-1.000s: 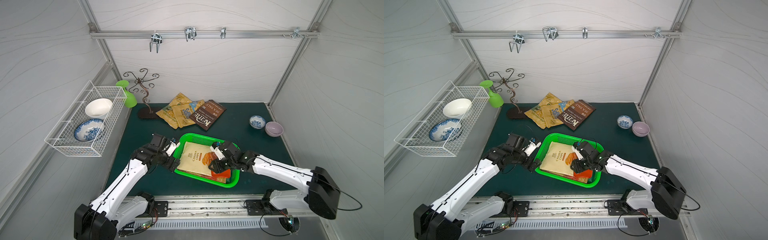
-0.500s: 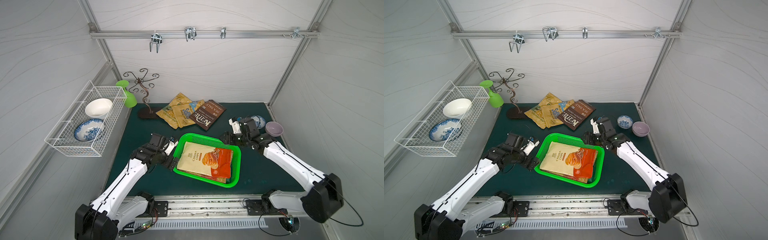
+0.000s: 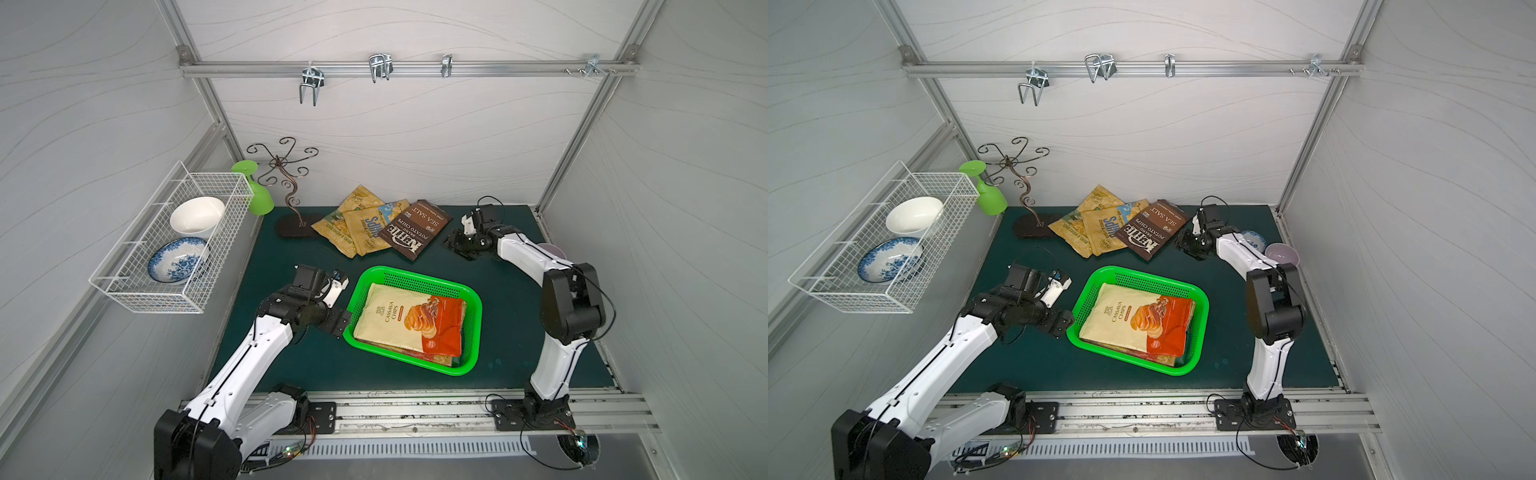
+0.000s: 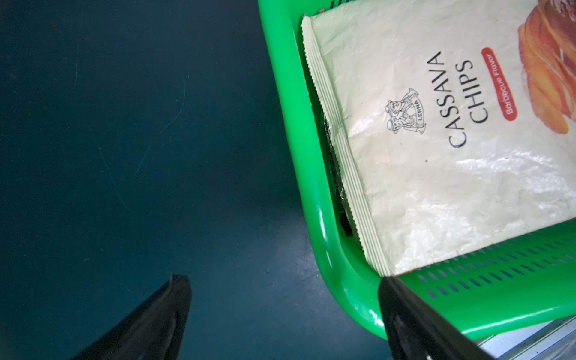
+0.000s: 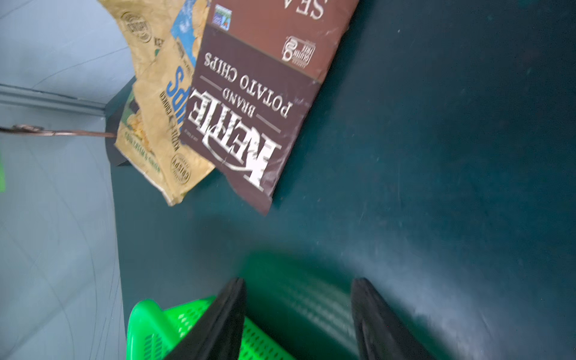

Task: Put the potato chips into the basket
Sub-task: Pick up the potato chip from the center of the board.

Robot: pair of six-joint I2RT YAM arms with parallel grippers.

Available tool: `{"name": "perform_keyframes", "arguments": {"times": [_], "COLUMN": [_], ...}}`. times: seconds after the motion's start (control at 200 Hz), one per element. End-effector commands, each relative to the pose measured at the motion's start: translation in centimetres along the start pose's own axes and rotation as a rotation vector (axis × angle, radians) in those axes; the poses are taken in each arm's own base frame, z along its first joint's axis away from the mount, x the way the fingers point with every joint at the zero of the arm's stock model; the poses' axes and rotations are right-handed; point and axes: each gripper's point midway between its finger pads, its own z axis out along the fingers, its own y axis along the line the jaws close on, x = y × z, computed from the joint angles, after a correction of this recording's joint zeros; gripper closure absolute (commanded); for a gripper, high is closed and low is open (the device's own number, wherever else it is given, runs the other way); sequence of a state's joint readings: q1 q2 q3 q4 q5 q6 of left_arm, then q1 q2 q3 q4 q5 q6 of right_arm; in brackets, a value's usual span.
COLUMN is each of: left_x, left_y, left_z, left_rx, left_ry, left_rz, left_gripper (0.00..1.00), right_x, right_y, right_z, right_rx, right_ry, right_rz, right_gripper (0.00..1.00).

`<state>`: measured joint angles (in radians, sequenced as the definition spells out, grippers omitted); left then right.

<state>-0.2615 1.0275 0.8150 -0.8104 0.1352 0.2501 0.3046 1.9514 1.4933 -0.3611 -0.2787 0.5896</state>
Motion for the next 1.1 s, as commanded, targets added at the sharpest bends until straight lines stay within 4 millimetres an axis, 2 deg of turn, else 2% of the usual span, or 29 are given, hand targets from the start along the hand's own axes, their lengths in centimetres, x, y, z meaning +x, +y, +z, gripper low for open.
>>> {"name": "perform_keyframes", "arguments": {"times": [0.0, 0.26, 0.495, 0.841, 0.966, 1.011, 1.096], "left_x": [-0.6, -0.5, -0.5, -0.5, -0.6, -0.6, -0.6], "left_y": [0.2, 0.4, 0.5, 0.5, 0.5, 0.4, 0.4], "left_z": [-0.1, 0.1, 0.0, 0.0, -0.1, -0.1, -0.1], "left_rx": [-0.003, -0.014, -0.017, -0.014, -0.016, -0.014, -0.014], "left_ry": [-0.027, -0.019, -0.024, -0.026, -0.031, -0.031, -0.031], "left_rz": [-0.006, -0.009, -0.013, -0.013, -0.012, -0.012, -0.012], "left_gripper": [0.02, 0.02, 0.02, 0.02, 0.02, 0.02, 0.02], "right_x": [-1.9, -4.6, -5.6, -6.2, -6.4, -6.6, -7.0], "right_y": [0.3, -0.5, -0.7, -1.3, -1.2, -0.8, 0.1], "right_z": [1.8, 6.6, 10.4, 13.5, 13.8, 13.6, 12.6], "right_rx": [-0.035, -0.07, -0.112, -0.146, -0.16, -0.172, -0.186], "right_ry": [-0.013, 0.0, 0.022, 0.023, 0.025, 0.025, 0.013], "right_rz": [0.021, 0.083, 0.145, 0.2, 0.201, 0.196, 0.179], "right_gripper": [0.44, 0.45, 0.49, 0.51, 0.68, 0.79, 0.89]}}
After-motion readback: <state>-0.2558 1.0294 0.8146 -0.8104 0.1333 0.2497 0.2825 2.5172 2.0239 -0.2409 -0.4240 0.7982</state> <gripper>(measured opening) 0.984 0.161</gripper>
